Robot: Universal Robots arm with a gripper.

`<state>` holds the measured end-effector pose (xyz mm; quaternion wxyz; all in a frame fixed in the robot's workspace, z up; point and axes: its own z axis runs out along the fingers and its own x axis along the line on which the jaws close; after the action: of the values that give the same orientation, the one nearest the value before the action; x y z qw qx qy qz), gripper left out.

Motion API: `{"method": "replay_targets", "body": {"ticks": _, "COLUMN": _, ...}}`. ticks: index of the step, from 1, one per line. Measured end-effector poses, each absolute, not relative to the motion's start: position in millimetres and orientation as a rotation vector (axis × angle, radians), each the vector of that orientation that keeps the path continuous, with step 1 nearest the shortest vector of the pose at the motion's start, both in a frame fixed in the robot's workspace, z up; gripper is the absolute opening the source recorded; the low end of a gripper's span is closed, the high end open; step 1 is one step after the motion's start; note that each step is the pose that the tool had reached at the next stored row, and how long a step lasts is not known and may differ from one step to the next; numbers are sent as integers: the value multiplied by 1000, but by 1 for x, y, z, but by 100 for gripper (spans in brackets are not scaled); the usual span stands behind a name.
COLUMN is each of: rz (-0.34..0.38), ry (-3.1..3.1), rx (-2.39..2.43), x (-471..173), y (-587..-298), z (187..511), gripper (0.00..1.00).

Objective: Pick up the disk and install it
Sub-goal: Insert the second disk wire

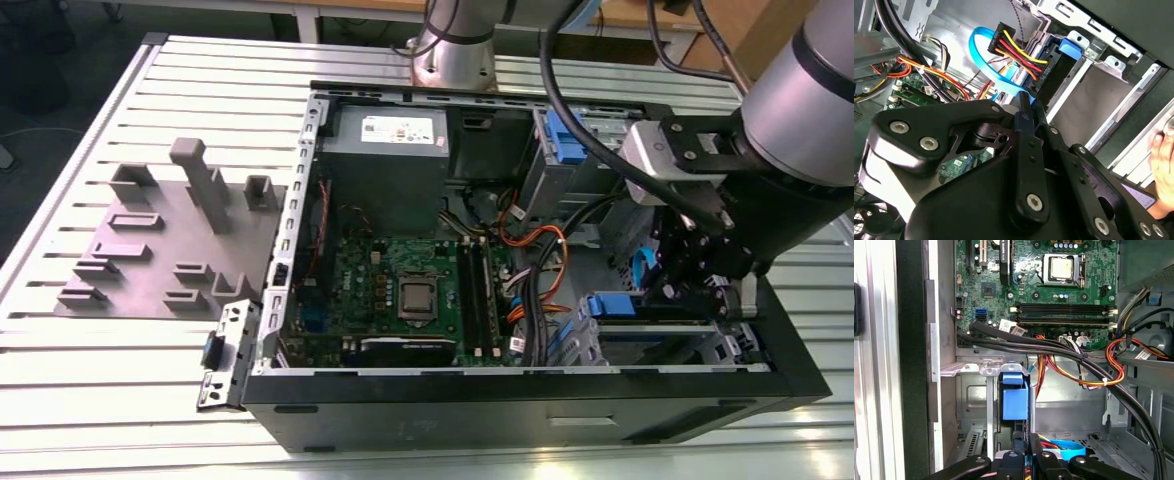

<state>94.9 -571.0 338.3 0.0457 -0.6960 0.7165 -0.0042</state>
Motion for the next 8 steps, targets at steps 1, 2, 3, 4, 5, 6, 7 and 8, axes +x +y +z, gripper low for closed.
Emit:
{"method": "replay_targets", "body": {"ticks": 1, "rz": -13, "ry": 2188, "rx": -2125, "x": 95, "y": -571, "z": 338, "gripper": 16}}
{"method": "replay_targets", "body": {"ticks": 2, "rz": -13, "ry": 2188, "rx": -2125, "x": 95, "y": -571, "z": 338, "gripper": 16}}
{"method": "replay_targets", "body": {"ticks": 3, "rz": -13, "ry": 2188, "rx": -2125, "x": 95, "y": -571, "z": 338, "gripper": 16}}
{"method": "replay_targets", "body": {"ticks": 4, "rz": -13, "ry": 2188, "rx": -2125, "x": 95, "y": -571, "z": 338, "gripper": 16}}
{"method": "replay_targets", "body": {"ticks": 5, "rz": -13, "ry": 2188, "rx": -2125, "x": 95, "y": -571, "z": 338, "gripper": 16}}
{"method": "replay_targets", "body": {"ticks": 6, "rz": -13, "ry": 2188, "rx": -2125, "x": 95, "y": -571, "z": 337, "gripper": 16}}
{"method": "replay_targets", "body": {"ticks": 7, "rz": -14, "ry": 2187, "rx": -2125, "x": 95, "y": -571, "z": 337, "gripper": 16}}
{"method": "replay_targets", "body": {"ticks": 8, "rz": -14, "ry": 2187, "rx": -2124, "x": 95, "y": -571, "z": 336, "gripper": 16}}
